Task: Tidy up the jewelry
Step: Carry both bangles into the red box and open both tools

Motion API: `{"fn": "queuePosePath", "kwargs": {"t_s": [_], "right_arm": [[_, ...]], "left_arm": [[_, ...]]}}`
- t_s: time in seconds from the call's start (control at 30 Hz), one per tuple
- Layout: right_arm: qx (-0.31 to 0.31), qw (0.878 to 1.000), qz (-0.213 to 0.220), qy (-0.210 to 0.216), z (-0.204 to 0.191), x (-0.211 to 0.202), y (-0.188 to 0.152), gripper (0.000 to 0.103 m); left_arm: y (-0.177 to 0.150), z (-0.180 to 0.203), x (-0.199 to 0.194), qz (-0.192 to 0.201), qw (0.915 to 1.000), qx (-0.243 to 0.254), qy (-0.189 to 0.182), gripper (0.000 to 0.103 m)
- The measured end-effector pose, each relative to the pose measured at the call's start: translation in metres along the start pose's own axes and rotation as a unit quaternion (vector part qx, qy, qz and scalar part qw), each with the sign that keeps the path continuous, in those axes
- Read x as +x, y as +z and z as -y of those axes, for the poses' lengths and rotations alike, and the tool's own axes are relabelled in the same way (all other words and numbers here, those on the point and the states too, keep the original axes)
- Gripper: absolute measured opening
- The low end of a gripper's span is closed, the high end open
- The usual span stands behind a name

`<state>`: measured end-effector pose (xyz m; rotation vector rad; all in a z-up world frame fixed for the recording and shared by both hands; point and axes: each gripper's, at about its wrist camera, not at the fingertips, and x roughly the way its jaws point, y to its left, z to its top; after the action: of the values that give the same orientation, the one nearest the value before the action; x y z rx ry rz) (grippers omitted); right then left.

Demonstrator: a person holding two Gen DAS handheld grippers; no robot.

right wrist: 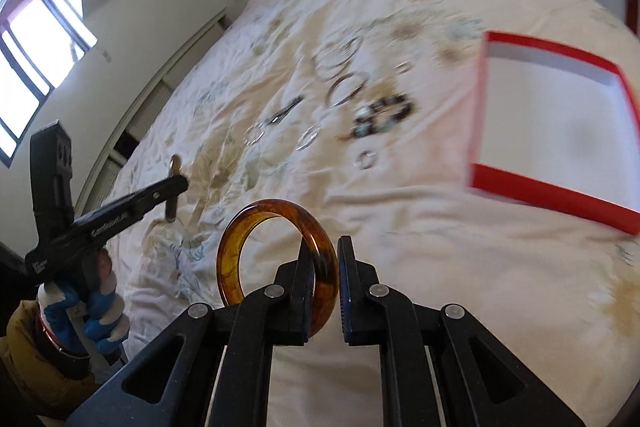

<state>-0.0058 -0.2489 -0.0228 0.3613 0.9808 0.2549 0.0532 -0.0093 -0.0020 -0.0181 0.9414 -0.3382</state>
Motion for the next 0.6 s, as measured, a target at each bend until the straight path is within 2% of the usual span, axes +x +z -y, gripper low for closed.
{"fn": "queuePosePath", "kwargs": {"t_s": [0.17,0.33,0.47,0.6], "right_arm": [[0.033,0.998,0.048,-0.030,0.045,-0.053,-0.001,0.011],[0.055,0.992,0.088,-0.065,0.097,-0.096,0.014,0.011],[0.060,0.989,0.100,-0.093,0.134,-0.112,0.035,0.011],[0.059,0.987,0.101,-0.114,0.168,-0.110,0.064,0.011]], "left_arm": [[0.002,0.053,-0.002,-0.010,0.9989,0.039,-0.024,0.008],[0.019,0.124,0.012,-0.019,0.9940,0.087,-0.063,0.008],[0.038,0.180,0.033,-0.023,0.9882,0.121,-0.091,0.008],[0.060,0.232,0.068,-0.034,0.9820,0.147,-0.113,0.008]]}}
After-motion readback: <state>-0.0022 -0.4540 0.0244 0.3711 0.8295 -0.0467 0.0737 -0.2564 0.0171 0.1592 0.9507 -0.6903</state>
